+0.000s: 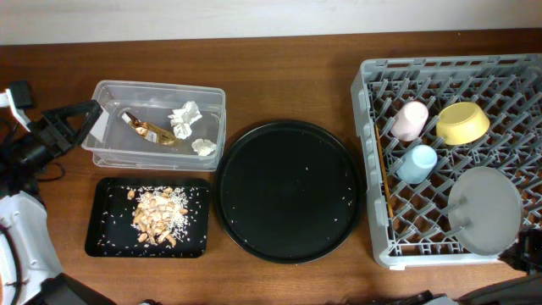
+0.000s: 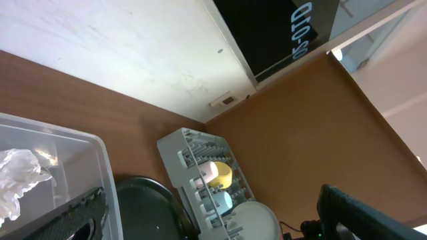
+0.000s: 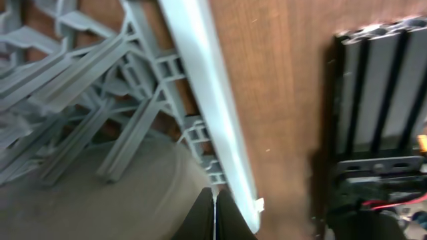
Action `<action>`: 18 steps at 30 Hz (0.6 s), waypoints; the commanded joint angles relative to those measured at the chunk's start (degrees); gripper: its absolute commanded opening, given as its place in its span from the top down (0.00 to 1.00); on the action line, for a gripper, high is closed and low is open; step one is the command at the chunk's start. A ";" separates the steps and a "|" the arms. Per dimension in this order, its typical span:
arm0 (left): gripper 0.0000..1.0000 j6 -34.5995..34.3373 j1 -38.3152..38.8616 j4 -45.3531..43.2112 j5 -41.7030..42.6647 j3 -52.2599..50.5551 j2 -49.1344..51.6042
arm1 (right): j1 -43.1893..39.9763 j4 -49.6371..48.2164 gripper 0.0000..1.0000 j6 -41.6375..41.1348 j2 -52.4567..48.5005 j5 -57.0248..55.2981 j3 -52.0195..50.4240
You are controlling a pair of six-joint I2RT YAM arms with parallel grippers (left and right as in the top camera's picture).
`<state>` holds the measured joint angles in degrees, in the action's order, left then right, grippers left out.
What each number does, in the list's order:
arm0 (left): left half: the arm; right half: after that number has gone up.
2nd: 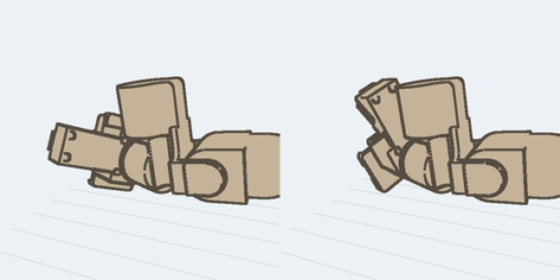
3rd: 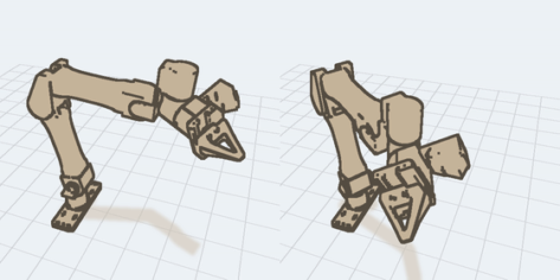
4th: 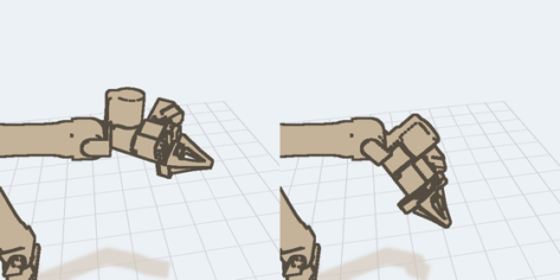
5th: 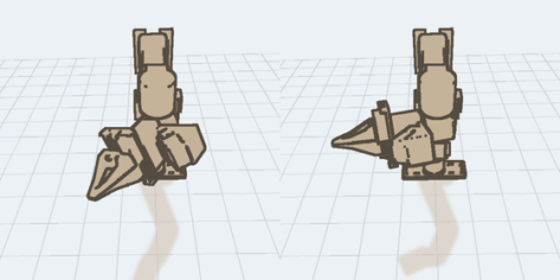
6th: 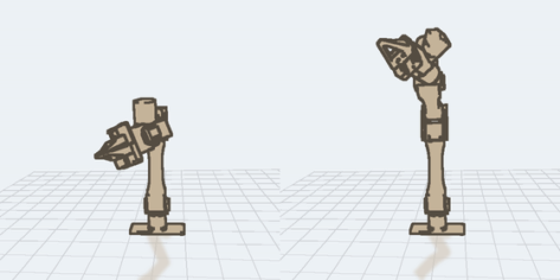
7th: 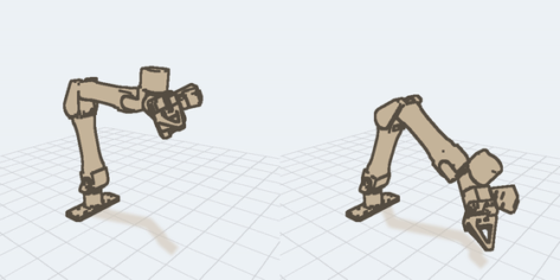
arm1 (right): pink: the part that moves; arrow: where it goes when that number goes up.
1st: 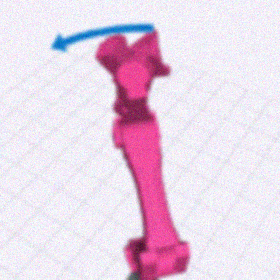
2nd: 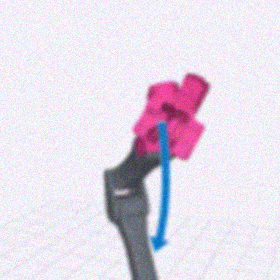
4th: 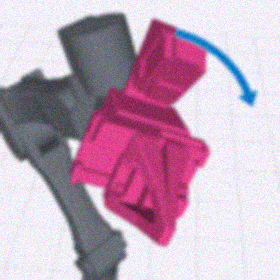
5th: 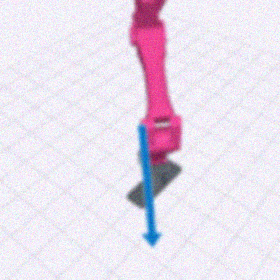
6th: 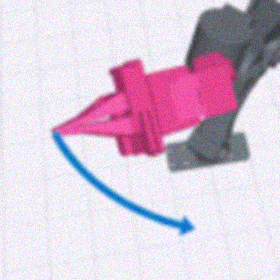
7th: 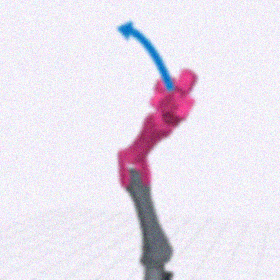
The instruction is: Sort waste into correct bins and load items into the dishwasher rack
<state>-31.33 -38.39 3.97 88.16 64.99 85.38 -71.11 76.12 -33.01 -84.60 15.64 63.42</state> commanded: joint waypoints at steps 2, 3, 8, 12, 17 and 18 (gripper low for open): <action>0.01 -0.28 -0.13 -0.09 1.01 0.09 -0.59 | -0.09 -1.49 0.95 1.42 0.24 6.01 -0.26; 0.01 -0.31 -0.13 -0.09 1.01 0.09 -0.59 | -0.09 -2.36 0.93 4.07 0.24 8.61 -0.26; 0.01 -0.28 -0.13 -0.11 1.01 0.09 -0.59 | -0.09 -5.20 0.82 21.88 0.24 28.92 -0.26; 0.01 -0.31 -0.13 -0.09 1.01 0.09 -0.59 | 0.42 -6.97 0.72 26.21 0.24 33.66 -0.26; 0.01 -0.31 -0.13 -0.11 1.01 0.09 -0.59 | 0.70 -7.63 0.71 26.18 0.24 33.46 -0.26; 0.01 -0.31 -0.13 -0.09 1.01 0.09 -0.59 | 0.70 -7.63 0.71 26.21 0.24 33.46 -0.26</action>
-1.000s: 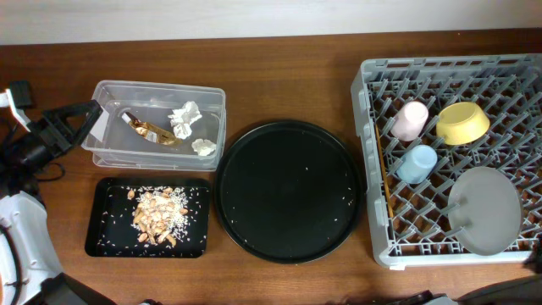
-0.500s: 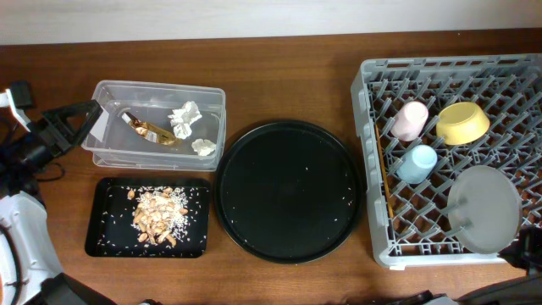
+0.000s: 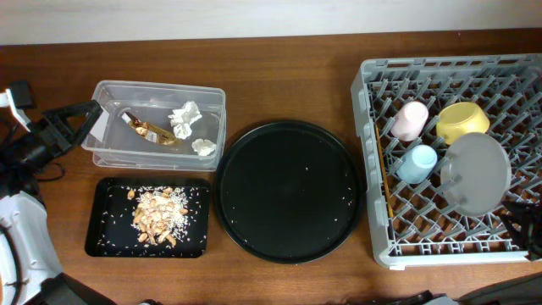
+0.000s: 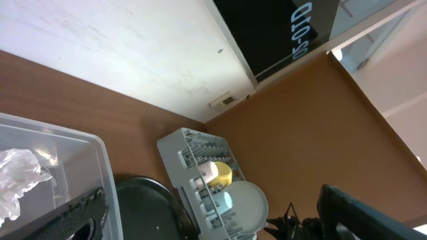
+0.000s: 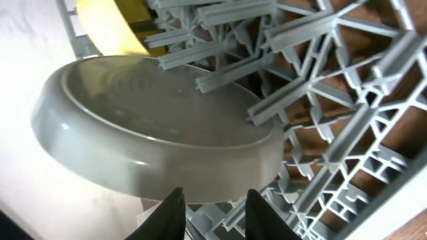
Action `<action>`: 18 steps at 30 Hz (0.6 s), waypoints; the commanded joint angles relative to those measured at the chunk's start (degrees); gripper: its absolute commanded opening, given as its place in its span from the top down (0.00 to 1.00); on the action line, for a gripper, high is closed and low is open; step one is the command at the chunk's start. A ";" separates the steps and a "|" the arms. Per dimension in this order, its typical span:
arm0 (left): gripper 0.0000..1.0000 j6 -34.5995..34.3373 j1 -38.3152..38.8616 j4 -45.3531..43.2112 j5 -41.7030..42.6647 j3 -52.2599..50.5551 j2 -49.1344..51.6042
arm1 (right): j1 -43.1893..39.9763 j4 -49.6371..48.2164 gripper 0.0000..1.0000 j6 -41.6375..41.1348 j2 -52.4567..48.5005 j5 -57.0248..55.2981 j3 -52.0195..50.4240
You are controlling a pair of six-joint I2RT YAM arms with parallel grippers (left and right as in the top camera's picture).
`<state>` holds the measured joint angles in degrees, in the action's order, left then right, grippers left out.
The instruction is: Sort waste into correct bins and load items into the dishwasher rack
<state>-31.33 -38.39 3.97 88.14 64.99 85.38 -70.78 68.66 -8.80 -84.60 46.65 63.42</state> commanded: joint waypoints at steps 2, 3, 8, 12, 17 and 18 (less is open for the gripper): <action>0.01 -0.31 -0.13 -0.11 1.03 0.09 -0.59 | 0.37 -0.20 0.71 2.03 0.24 2.45 -0.26; 0.01 -0.31 -0.13 -0.09 1.03 0.09 -0.59 | 0.37 -0.22 0.70 2.75 0.24 2.45 -0.26; 0.01 -0.28 -0.13 -0.11 1.03 0.09 -0.59 | 0.37 0.63 0.59 2.80 0.24 2.62 -0.26; 0.01 -0.31 -0.13 -0.09 1.03 0.09 -0.59 | 0.26 4.15 0.43 2.82 0.24 1.31 -0.26; 0.01 -0.31 -0.13 -0.11 1.03 0.09 -0.59 | 0.26 9.40 0.40 4.50 0.24 -0.74 -0.22; 0.01 -0.28 -0.13 -0.11 1.03 0.09 -0.59 | 0.26 10.03 0.39 5.49 0.24 -0.74 -0.17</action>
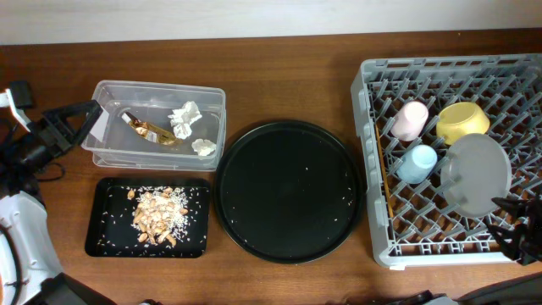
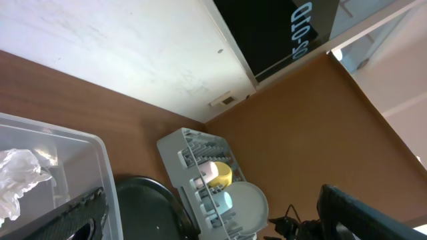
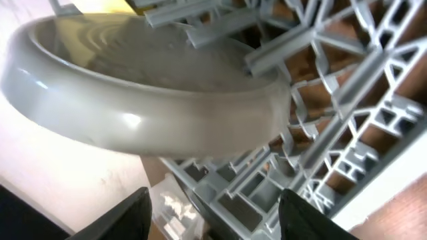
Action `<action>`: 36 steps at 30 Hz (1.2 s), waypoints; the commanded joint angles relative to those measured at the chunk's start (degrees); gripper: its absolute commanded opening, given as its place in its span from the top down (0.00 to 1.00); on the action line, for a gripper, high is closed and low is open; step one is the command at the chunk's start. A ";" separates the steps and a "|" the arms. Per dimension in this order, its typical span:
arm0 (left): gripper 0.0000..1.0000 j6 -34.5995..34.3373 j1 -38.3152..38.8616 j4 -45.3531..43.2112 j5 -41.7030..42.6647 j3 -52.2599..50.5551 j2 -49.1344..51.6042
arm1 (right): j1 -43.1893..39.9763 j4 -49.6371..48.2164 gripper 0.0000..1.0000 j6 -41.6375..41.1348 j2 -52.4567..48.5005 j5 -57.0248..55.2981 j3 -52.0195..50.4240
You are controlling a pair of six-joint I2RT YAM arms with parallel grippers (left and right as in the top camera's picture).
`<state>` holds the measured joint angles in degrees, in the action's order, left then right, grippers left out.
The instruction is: Sort waste into correct bins and load items into the dishwasher rack
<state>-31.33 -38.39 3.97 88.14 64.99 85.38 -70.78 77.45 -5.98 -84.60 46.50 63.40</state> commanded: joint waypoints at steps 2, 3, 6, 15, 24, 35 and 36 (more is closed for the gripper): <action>0.01 -0.28 -0.13 -0.11 1.03 0.09 -0.59 | 0.33 3.17 0.39 5.09 0.26 -0.37 -0.09; 0.01 -0.28 -0.13 -0.09 1.03 0.09 -0.59 | 0.33 4.26 0.40 6.62 0.28 -0.37 -0.09; 0.01 -0.31 -0.13 -0.09 1.03 0.09 -0.59 | 0.33 7.72 0.40 14.40 0.68 1.20 -0.09; 0.01 -0.28 -0.13 -0.11 1.03 0.09 -0.59 | 2.23 13.66 0.40 28.70 5.53 3.08 -0.07; 0.01 -0.31 -0.13 -0.09 1.03 0.09 -0.59 | 34.93 0.61 0.26 22.71 8.00 -3.41 7.76; 0.01 -0.28 -0.13 -0.11 1.03 0.09 -0.59 | 69.48 -29.77 0.18 11.93 -0.55 -39.21 8.04; 0.01 -0.31 -0.13 -0.09 1.03 0.09 -0.59 | 69.92 -31.02 0.18 11.41 -1.77 -39.95 8.04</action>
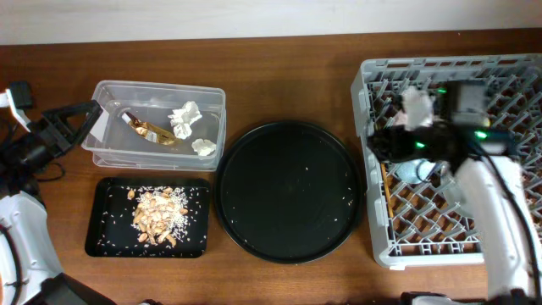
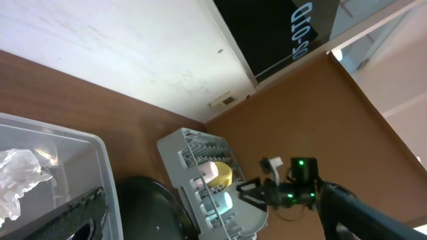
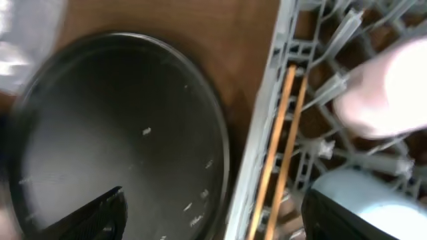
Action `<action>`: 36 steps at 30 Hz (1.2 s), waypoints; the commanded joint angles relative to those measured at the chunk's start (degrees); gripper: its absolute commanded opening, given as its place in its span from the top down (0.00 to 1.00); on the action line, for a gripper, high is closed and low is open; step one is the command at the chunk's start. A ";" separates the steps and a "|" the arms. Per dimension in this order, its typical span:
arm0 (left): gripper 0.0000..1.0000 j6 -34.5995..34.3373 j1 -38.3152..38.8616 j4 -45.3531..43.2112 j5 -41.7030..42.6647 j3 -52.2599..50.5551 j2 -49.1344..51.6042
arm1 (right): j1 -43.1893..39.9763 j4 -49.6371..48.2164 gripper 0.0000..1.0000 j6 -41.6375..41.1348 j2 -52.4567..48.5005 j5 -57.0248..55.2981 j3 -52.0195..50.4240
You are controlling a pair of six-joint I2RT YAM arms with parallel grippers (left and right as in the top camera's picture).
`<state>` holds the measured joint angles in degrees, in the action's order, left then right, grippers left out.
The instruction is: Sort waste into correct bins and load items into the dishwasher rack
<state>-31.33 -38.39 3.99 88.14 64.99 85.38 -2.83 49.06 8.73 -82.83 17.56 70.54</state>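
The grey dishwasher rack (image 1: 373, 246) stands at the right. It holds a pink cup (image 3: 393, 87), a pale blue cup (image 3: 373, 200), a yellow bowl (image 2: 220, 175) and a grey plate (image 2: 244, 216). My right gripper (image 1: 383, 142) hangs open and empty over the rack's left edge, beside the cups; in its wrist view the right gripper (image 3: 220, 223) faces the round black tray (image 3: 113, 133). My left gripper (image 1: 74, 124) is open and empty at the left end of the clear waste bin (image 1: 212, 97). From overhead my right arm hides the bowl and most of the plate.
The clear bin holds crumpled paper (image 1: 184, 116) and a gold wrapper (image 1: 152, 131). A black rectangular tray (image 1: 102, 241) of food scraps lies in front of it. The round black tray (image 1: 288, 191) sits mid-table with a few crumbs.
My right gripper was open at the rack's front right corner, below the grey plate. It is now over the rack's left side by the cups. The left arm has not moved.
The grey plate lay at the rack's front right with my right gripper's fingers close together at its rim. Then it stood further back, beside the yellow bowl. Then the gripper was open and clear of it, and now it is at the rack's left edge.
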 commanded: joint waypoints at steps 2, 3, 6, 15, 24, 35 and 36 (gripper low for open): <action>0.01 -0.31 -0.13 -0.13 1.03 0.09 -0.59 | 2.12 -4.59 0.18 -3.28 -6.51 -10.56 0.90; 0.01 -0.28 -0.13 -0.13 1.03 0.09 -0.59 | 2.12 -5.01 0.20 -3.28 -7.80 -10.56 0.90; 0.01 -0.31 -0.13 -0.11 1.03 0.09 -0.59 | 2.14 -5.16 0.36 -3.28 -11.23 -8.79 0.90; 0.01 -0.31 -0.13 -0.13 1.03 0.09 -0.59 | 2.56 -2.03 0.52 -3.26 -12.13 -0.24 0.87; 0.01 -0.31 -0.13 -0.13 1.03 0.09 -0.59 | 2.56 2.25 0.71 -3.28 -12.22 -2.99 0.61; 0.01 -0.28 -0.13 -0.13 1.03 0.09 -0.59 | 3.82 1.05 0.96 -3.76 -12.41 -1.86 -1.27; 0.01 -0.28 -0.13 -0.13 1.03 0.09 -0.59 | 4.39 0.55 0.96 -3.80 -12.41 -1.11 -1.27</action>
<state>-31.33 -38.39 3.97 88.16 64.99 85.38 -0.73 50.54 4.49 -95.09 12.97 69.91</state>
